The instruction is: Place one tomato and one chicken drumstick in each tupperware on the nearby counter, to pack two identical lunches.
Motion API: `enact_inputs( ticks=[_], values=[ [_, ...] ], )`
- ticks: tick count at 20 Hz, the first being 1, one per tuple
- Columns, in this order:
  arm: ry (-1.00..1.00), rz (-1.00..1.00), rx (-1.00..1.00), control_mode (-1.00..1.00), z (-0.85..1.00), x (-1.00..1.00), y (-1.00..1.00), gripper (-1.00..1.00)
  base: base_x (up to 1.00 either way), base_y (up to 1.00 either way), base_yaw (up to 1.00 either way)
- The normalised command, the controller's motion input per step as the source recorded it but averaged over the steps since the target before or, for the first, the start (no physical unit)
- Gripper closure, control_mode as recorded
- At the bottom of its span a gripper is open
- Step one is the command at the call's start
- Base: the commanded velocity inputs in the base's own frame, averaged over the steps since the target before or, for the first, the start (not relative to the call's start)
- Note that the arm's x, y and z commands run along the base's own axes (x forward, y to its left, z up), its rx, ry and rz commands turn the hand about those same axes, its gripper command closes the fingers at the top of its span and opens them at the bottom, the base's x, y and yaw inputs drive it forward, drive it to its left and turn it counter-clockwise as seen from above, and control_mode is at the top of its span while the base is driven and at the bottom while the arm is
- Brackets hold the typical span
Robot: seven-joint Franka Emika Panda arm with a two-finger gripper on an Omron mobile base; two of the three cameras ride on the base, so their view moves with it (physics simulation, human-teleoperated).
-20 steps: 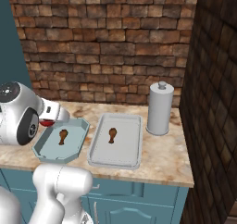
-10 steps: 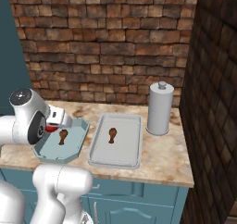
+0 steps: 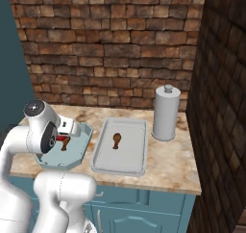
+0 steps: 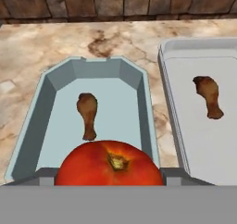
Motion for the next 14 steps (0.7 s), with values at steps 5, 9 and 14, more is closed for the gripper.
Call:
enact_inputs(
  ticks=[5,9,14],
  values=[
    [0.0,0.0,0.0,-1.0,-0.42,0.48,0.01,1.0,0.0,0.0,0.0],
    [0.04,0.0,0.0,-1.0,-0.32,0.54,0.1,1.0,0.0,0.0,0.0],
    [0.09,0.0,0.0,-1.0,-0.26,0.52,0.21,1.0,0.0,0.0,0.0]
  ],
)
